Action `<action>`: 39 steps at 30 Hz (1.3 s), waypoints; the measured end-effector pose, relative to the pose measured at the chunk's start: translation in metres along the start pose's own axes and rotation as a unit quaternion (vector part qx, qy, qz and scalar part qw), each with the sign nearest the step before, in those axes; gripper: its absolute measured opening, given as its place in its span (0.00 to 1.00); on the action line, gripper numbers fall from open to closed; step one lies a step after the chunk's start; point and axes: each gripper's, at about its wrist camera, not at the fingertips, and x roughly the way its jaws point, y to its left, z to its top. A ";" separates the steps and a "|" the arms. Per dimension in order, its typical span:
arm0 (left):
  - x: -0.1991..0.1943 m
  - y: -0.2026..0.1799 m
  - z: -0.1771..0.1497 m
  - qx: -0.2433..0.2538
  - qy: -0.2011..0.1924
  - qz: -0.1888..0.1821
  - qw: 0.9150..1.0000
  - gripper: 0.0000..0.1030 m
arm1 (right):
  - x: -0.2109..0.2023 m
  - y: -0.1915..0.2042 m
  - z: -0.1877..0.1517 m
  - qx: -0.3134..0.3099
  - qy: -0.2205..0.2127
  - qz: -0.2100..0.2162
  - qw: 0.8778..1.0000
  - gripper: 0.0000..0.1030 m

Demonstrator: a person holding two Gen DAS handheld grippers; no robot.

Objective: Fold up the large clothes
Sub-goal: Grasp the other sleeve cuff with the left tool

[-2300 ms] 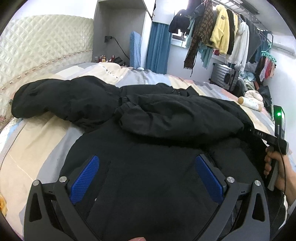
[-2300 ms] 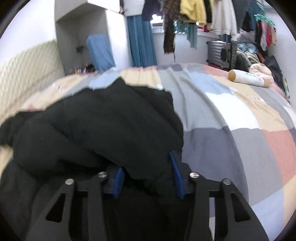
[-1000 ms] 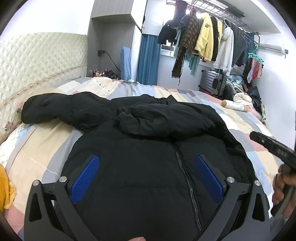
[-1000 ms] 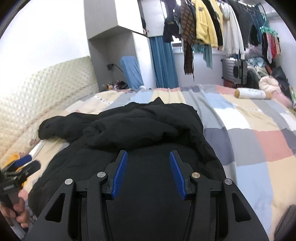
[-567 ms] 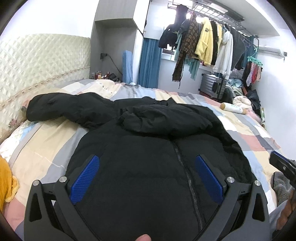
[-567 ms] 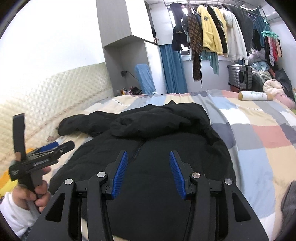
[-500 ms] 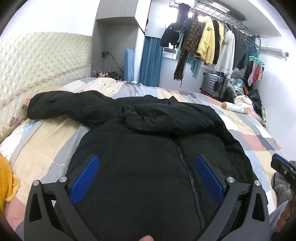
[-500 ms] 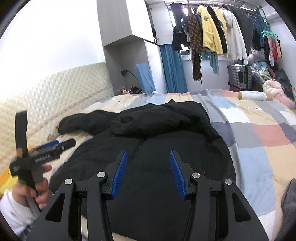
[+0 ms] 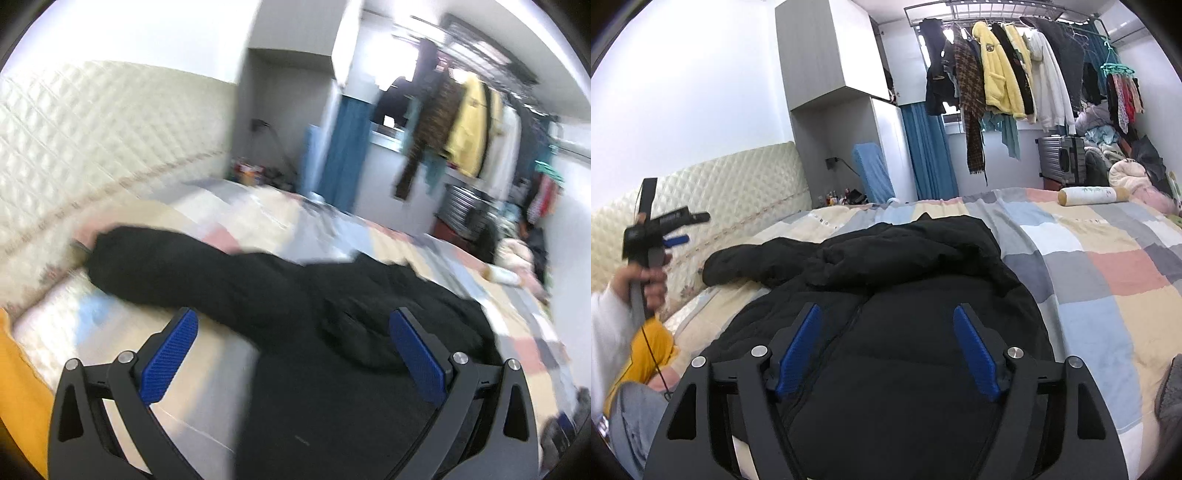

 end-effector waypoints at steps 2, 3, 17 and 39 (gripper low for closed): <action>0.010 0.026 0.019 -0.009 -0.005 0.022 1.000 1.00 | 0.002 0.000 0.000 0.002 0.000 -0.002 1.000 0.77; 0.016 0.041 0.027 -0.012 -0.007 0.031 0.999 1.00 | 0.002 0.000 -0.001 0.002 0.001 -0.003 1.000 0.77; 0.144 0.271 -0.004 -0.275 0.051 0.027 0.960 1.00 | 0.047 0.012 -0.002 0.017 0.054 -0.041 0.998 0.95; 0.228 0.347 -0.057 -0.421 -0.041 -0.040 0.905 0.49 | 0.120 0.028 -0.003 0.012 0.120 -0.116 0.986 0.95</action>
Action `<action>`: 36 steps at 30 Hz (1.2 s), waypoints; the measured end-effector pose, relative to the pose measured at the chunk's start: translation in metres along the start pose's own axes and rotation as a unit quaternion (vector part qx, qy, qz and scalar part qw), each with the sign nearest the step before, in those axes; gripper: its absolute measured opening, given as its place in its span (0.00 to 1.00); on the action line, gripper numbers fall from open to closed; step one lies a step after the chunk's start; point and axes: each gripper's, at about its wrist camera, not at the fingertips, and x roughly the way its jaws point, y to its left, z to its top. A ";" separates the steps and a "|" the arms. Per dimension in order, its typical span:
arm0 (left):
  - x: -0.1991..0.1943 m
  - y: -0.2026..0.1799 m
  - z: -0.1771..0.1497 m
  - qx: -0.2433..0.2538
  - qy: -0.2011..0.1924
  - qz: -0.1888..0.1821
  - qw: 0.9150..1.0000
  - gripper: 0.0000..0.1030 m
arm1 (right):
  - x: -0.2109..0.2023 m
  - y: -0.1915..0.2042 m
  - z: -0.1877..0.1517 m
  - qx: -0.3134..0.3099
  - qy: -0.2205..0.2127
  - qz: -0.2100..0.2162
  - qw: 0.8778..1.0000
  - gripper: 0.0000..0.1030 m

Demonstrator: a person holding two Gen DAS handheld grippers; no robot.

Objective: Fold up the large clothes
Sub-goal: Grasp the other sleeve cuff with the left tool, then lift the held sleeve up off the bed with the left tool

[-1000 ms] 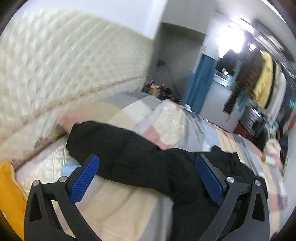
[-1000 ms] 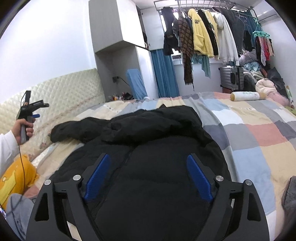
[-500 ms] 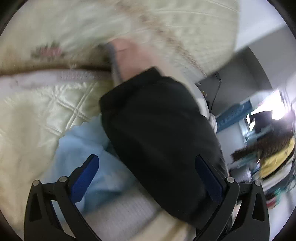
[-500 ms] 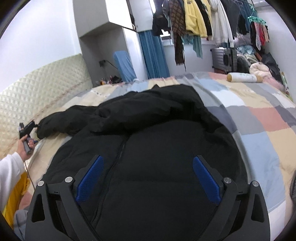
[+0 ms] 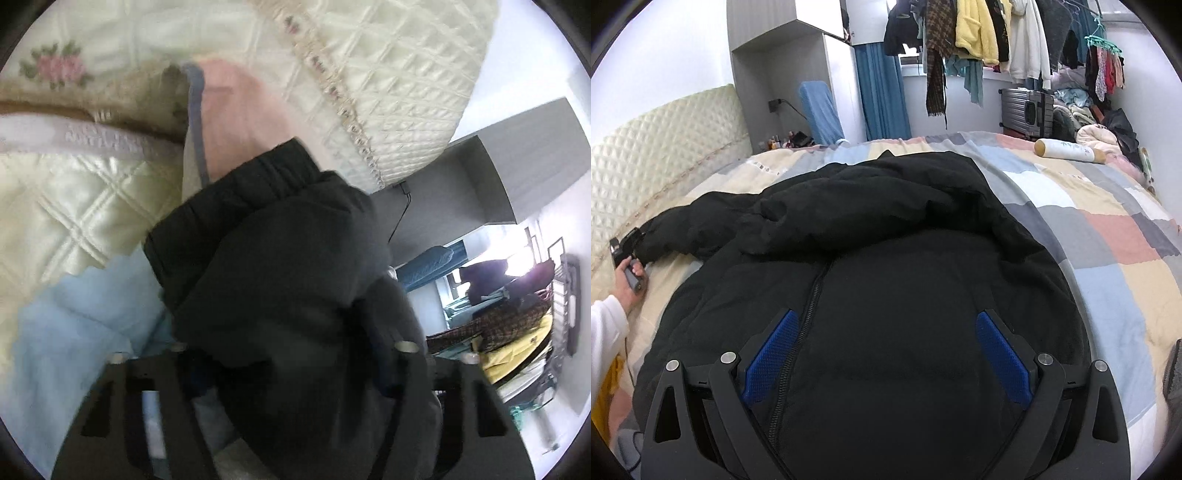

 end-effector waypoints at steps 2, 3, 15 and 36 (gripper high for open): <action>-0.008 -0.007 0.003 0.011 -0.007 0.001 1.000 0.31 | -0.003 0.001 -0.001 -0.007 -0.003 -0.004 1.000 0.95; -0.012 -0.012 0.006 0.021 -0.009 0.006 1.000 0.27 | -0.004 0.001 -0.001 -0.008 -0.003 -0.005 1.000 0.95; -0.078 -0.105 0.030 0.156 -0.093 0.145 0.973 0.05 | -0.026 -0.009 0.001 -0.006 -0.026 0.009 1.000 0.95; -0.167 -0.339 -0.043 0.330 -0.112 0.097 0.932 0.04 | -0.073 -0.055 -0.008 0.006 -0.071 0.043 0.997 0.95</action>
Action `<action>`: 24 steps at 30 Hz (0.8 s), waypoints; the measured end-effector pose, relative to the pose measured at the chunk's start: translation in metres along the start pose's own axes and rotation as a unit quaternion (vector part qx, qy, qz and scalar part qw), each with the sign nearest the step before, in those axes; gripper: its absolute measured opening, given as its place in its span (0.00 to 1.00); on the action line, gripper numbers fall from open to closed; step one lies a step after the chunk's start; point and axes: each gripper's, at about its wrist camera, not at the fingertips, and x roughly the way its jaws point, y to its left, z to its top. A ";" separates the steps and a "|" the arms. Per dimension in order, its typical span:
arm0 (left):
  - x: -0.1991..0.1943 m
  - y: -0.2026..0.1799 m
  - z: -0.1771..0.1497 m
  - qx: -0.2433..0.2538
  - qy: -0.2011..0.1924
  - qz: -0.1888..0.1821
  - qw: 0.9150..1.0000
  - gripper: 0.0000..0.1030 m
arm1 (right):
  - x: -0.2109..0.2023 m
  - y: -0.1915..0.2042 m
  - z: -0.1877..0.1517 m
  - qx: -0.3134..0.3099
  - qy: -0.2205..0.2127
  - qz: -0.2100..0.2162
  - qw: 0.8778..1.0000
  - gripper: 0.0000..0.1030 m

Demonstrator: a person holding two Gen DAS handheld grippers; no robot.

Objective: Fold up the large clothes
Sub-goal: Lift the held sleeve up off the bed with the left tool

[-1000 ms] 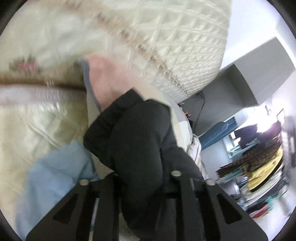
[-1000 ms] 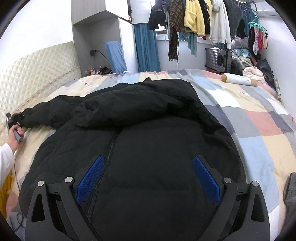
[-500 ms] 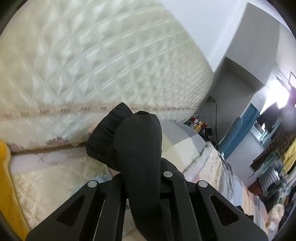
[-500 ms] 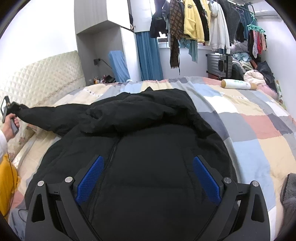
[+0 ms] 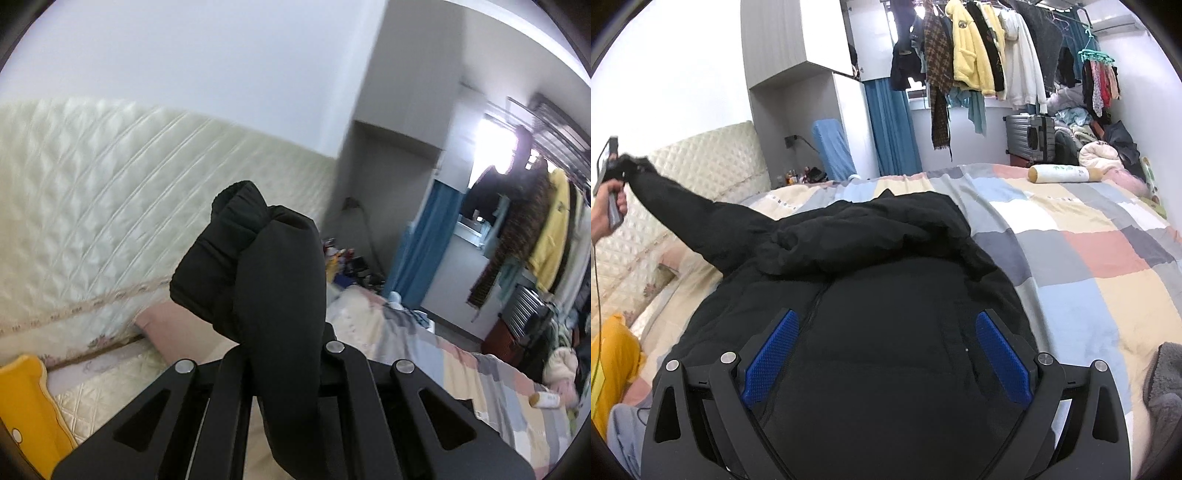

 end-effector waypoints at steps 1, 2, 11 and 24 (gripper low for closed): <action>-0.006 -0.014 0.003 0.009 -0.001 -0.004 1.000 0.04 | -0.002 -0.001 0.001 0.000 -0.004 0.001 1.000 0.95; -0.011 -0.025 0.005 0.016 -0.002 -0.008 1.000 0.04 | -0.005 -0.003 0.001 -0.002 -0.008 0.001 1.000 0.95; -0.042 -0.131 -0.013 0.094 -0.001 -0.058 0.994 0.04 | -0.014 -0.015 0.006 -0.014 -0.027 0.010 0.999 0.95; -0.054 -0.278 -0.100 0.174 0.020 -0.139 0.975 0.04 | -0.025 -0.045 0.010 0.011 -0.045 0.029 0.999 0.95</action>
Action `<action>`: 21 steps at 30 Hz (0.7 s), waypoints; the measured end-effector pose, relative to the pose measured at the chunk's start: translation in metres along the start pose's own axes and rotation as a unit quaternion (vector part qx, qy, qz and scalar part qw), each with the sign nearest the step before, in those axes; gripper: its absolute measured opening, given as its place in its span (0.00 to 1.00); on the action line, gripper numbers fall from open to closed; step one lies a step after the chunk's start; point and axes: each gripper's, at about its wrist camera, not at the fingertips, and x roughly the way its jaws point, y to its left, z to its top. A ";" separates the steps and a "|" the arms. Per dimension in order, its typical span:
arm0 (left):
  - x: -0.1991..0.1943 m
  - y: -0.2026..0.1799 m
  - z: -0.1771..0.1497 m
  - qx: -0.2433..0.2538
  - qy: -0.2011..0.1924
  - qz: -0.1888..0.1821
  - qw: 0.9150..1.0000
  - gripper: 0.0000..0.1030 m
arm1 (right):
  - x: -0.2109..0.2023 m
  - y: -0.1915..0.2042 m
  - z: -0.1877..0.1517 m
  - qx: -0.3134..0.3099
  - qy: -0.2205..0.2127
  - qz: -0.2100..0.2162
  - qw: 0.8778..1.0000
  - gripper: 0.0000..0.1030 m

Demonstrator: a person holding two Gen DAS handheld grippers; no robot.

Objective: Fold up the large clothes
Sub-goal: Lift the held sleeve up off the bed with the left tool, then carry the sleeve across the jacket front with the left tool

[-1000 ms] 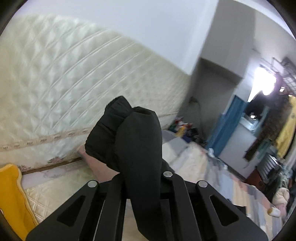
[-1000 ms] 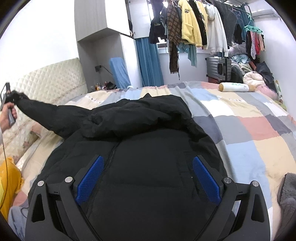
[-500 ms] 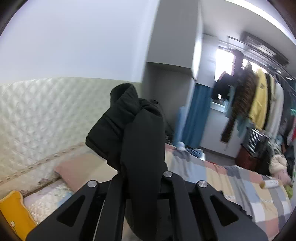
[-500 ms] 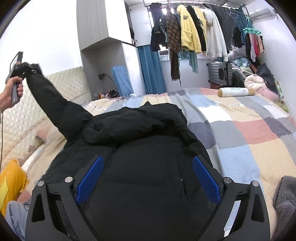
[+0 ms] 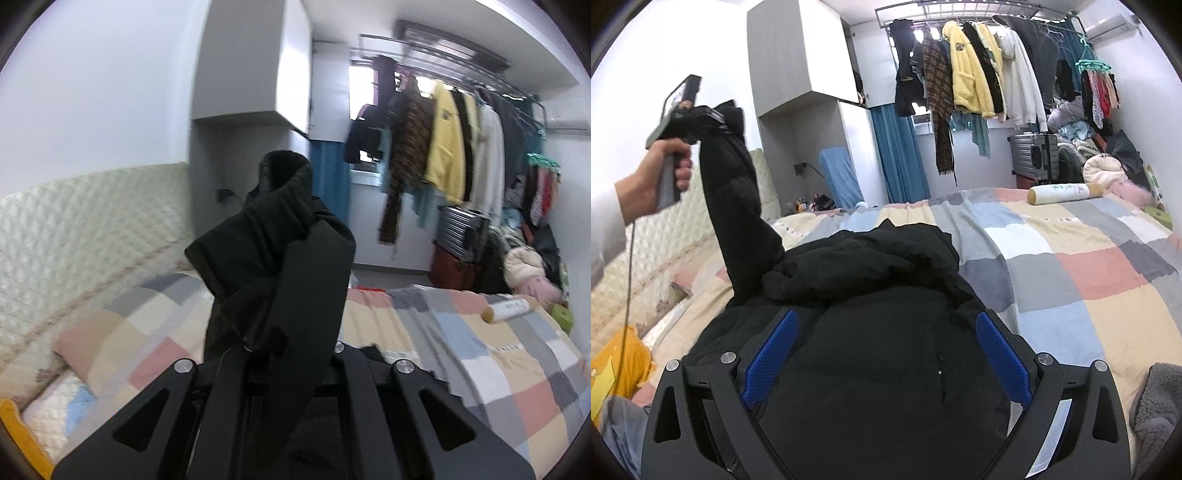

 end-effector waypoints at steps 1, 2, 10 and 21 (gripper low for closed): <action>0.001 -0.011 -0.004 0.000 0.002 -0.009 1.000 0.04 | 0.000 -0.002 -0.001 0.002 0.001 0.000 1.000 0.95; 0.004 -0.022 -0.009 0.002 0.005 -0.019 1.000 0.04 | -0.001 -0.003 -0.001 0.004 0.002 0.000 1.000 0.95; 0.044 -0.108 -0.073 0.012 0.041 -0.083 0.996 0.05 | 0.002 -0.021 -0.005 0.030 0.017 -0.001 0.999 0.95; 0.111 -0.183 -0.172 0.029 0.123 -0.109 0.986 0.05 | 0.021 -0.046 -0.009 0.058 0.047 0.014 0.997 0.95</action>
